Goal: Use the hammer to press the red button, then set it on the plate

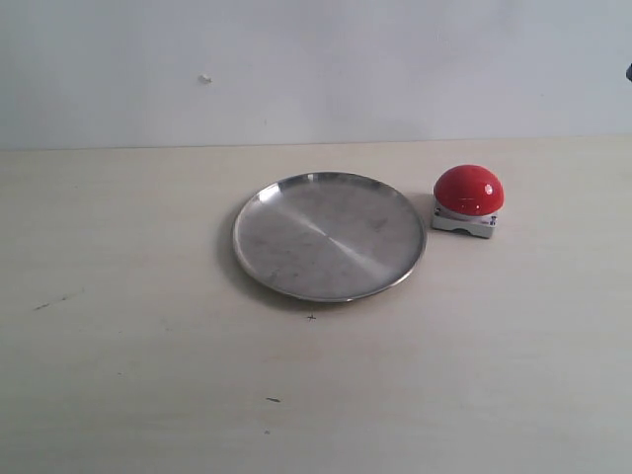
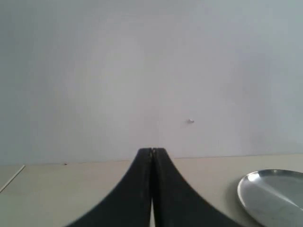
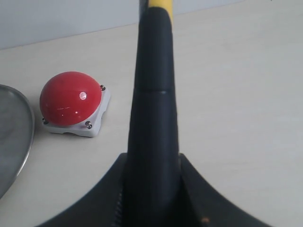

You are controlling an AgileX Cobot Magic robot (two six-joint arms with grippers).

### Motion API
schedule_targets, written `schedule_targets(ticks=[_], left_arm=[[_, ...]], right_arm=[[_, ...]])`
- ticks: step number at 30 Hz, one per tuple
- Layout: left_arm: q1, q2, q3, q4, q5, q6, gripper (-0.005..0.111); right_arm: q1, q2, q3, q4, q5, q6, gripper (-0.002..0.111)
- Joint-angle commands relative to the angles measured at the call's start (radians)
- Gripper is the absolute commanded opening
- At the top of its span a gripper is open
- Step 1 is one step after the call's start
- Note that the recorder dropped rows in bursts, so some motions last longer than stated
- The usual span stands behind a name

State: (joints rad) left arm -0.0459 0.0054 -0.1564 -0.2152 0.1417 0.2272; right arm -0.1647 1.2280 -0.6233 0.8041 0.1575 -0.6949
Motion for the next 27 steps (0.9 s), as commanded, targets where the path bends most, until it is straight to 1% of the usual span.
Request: schedule_targets(ticks=[1,16,27], left_arm=[[0.001,-0.005,0.005,0.002,0.026,0.006,0.0],[0.001,-0.005,0.005,0.002,0.176,0.006,0.0],[0.001,-0.005,0.005,0.002,0.18,0.006,0.0]], right_arm=[[-0.004,-0.016,-0.012,0.007,-0.06,-0.01,0.0],[-0.004,-0.016,-0.012,0.007,-0.06,-0.01,0.0],[-0.004,-0.016,-0.012,0.033,-0.06,0.003,0.0]])
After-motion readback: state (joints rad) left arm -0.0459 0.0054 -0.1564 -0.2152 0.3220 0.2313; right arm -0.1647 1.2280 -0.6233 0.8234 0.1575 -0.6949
